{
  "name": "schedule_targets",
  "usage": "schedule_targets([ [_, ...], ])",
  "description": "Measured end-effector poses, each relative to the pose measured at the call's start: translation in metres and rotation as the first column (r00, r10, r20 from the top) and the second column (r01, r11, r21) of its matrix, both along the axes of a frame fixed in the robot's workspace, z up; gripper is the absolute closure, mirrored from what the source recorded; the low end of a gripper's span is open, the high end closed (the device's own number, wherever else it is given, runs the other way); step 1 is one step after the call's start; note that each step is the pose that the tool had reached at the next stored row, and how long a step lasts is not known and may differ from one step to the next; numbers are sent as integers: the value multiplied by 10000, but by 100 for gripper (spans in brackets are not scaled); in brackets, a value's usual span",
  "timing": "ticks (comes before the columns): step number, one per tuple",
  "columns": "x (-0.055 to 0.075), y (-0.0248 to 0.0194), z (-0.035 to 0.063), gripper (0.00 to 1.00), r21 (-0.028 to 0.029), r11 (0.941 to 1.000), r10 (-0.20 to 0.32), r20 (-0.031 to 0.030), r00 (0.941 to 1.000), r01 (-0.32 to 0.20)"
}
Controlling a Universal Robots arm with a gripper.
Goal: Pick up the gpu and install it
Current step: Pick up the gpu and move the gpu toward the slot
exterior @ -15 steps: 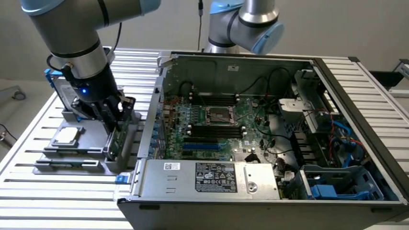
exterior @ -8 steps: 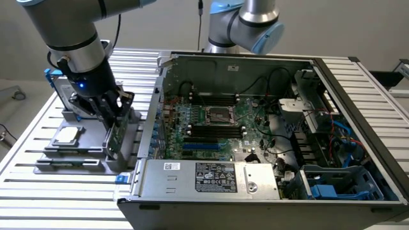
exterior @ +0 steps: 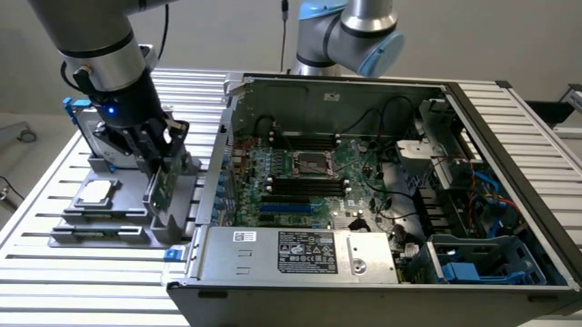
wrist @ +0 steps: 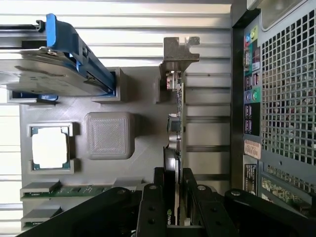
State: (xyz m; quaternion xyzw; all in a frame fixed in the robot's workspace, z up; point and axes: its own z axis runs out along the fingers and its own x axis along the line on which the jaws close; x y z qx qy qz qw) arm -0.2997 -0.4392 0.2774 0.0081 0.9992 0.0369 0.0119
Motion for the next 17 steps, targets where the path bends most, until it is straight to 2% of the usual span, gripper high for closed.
schedule_targets([
  [3, 0, 0, 87, 74, 55, 10000, 0, 1, 10000, 0],
  [5, 0, 0, 167, 74, 68, 10000, -1, 2, 10000, 1],
  [17, 10, -1, 696, 74, 69, 10000, 3, -2, 10000, -3],
])
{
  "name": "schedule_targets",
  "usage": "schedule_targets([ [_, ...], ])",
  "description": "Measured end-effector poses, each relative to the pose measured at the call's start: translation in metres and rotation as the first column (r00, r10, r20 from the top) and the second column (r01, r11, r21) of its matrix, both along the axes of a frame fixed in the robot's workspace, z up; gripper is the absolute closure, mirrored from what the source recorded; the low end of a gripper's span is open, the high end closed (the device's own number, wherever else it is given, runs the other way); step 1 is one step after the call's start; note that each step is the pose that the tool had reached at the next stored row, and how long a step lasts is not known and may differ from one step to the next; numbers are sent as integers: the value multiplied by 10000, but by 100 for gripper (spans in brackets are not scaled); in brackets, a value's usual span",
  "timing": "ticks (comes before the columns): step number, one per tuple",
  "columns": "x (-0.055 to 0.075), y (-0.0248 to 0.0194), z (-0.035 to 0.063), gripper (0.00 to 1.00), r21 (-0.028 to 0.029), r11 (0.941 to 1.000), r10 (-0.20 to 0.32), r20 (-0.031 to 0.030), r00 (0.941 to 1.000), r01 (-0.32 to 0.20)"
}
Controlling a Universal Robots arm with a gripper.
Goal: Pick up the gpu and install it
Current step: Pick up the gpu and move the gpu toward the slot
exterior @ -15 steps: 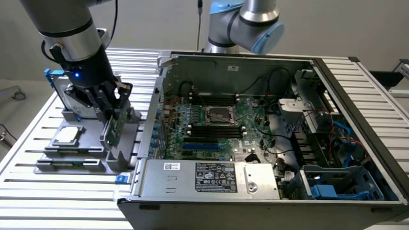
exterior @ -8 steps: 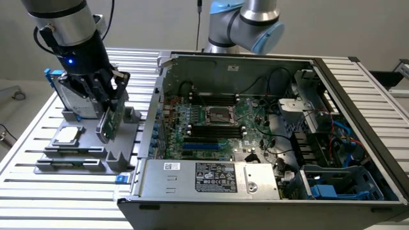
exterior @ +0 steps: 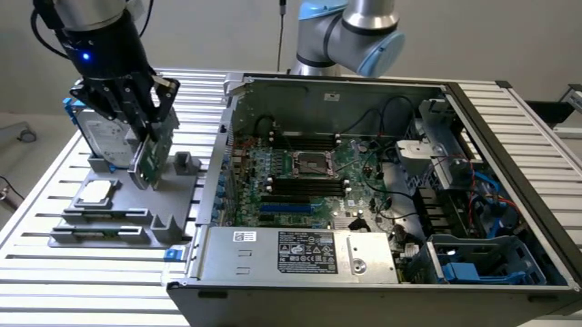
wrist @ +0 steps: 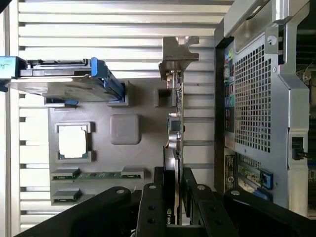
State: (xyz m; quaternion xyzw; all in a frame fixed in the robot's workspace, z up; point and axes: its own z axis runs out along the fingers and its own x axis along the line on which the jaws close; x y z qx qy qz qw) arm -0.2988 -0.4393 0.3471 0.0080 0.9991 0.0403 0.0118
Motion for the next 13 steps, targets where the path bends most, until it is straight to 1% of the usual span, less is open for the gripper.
schedule_targets([
  [4, 47, 1, 179, 74, 3, 10000, -2, -20, 10000, 2],
  [10, 269, 1, 452, 74, 2, 10000, -2, -116, 9999, 2],
  [13, 401, 1, 579, 74, 1, 10000, -3, -180, 9998, 3],
])
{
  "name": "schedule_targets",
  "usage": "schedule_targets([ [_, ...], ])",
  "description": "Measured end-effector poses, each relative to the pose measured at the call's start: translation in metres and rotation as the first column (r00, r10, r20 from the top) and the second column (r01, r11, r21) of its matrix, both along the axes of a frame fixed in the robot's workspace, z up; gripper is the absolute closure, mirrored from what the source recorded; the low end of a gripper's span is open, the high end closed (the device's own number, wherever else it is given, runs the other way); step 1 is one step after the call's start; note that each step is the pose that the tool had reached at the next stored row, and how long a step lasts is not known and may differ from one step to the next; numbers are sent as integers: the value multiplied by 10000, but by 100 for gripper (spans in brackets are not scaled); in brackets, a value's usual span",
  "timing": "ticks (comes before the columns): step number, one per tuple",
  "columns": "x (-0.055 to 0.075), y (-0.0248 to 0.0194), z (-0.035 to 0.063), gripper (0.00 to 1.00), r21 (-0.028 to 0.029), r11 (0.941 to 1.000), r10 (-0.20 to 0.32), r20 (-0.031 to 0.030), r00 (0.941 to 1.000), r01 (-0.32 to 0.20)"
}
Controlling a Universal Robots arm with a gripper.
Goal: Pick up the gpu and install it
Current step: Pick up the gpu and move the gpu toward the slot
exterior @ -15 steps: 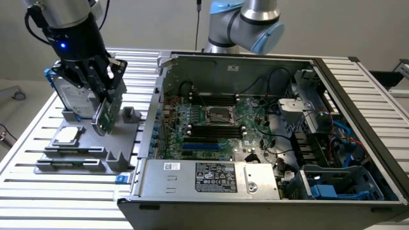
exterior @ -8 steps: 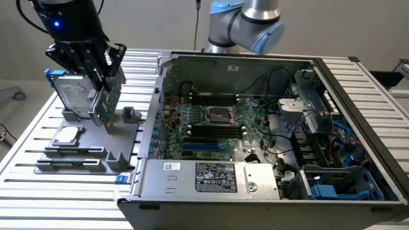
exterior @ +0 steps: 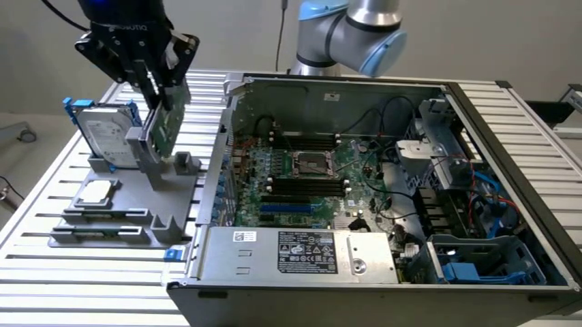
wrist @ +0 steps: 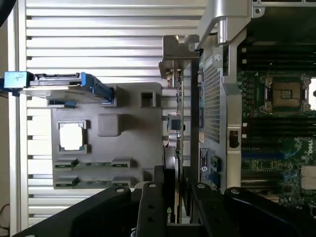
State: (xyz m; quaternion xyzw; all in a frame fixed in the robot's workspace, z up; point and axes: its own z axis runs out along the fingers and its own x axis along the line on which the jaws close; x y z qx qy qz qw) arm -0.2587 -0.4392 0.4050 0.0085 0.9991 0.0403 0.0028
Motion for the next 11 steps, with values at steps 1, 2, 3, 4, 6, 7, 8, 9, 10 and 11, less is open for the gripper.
schedule_targets([
  [1, 45, 0, 35, 74, 0, 10000, 1, -24, 10000, -1],
  [2, 90, 0, 65, 74, 2, 10000, 1, -46, 10000, -1],
  [3, 135, 0, 92, 74, 1, 10000, 0, -72, 10000, 0],
  [4, 180, 0, 117, 74, 1, 10000, -1, -97, 10000, 1],
  [6, 270, 0, 158, 74, 1, 10000, 1, -142, 9999, -1],
  [7, 315, 0, 174, 74, 1, 10000, 1, -164, 9999, -1],
  [8, 364, 0, 186, 74, 1, 10000, 0, -189, 9998, 0],
  [9, 409, 0, 192, 74, 1, 10000, 0, -212, 9998, 0],
  [10, 454, 0, 198, 74, -1, 10000, 1, -235, 9997, -1],
  [11, 499, 0, 202, 74, -1, 10000, 1, -254, 9997, -1],
])
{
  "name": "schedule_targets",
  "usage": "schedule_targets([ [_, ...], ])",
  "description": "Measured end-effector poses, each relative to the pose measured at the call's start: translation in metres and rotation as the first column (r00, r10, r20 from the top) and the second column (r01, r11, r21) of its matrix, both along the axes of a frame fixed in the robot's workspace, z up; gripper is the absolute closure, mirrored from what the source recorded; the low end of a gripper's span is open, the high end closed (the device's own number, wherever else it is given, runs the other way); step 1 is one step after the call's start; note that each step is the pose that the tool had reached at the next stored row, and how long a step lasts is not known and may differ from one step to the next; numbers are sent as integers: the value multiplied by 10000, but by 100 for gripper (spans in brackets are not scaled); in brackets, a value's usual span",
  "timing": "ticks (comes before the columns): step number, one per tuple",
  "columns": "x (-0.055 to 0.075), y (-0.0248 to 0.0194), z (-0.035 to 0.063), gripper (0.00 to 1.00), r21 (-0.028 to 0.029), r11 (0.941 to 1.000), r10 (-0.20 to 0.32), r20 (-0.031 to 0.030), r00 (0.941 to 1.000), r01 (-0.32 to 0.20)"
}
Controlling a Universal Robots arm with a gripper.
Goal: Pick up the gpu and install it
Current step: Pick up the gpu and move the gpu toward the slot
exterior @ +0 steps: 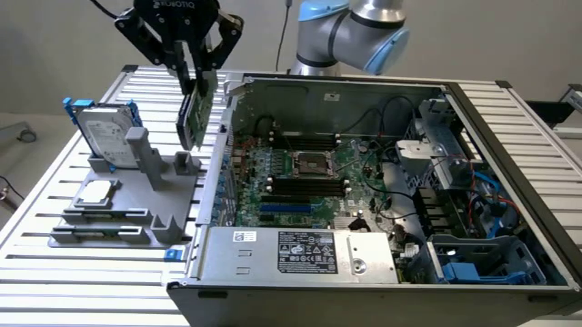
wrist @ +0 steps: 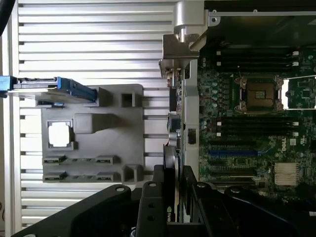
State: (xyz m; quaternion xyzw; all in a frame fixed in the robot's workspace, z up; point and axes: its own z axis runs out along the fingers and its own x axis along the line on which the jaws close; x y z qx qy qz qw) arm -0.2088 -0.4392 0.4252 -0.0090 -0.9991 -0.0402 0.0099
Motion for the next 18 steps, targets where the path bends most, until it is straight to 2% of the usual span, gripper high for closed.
schedule_targets([
  [4, 183, 0, 5, 74, -1, 10000, 0, -54, 10000, 0],
  [10, 456, 0, 3, 74, -9, 10000, -1, -82, 10000, 1],
  [18, 820, 0, -64, 74, -81, 10000, -1, -102, 9999, 1],
])
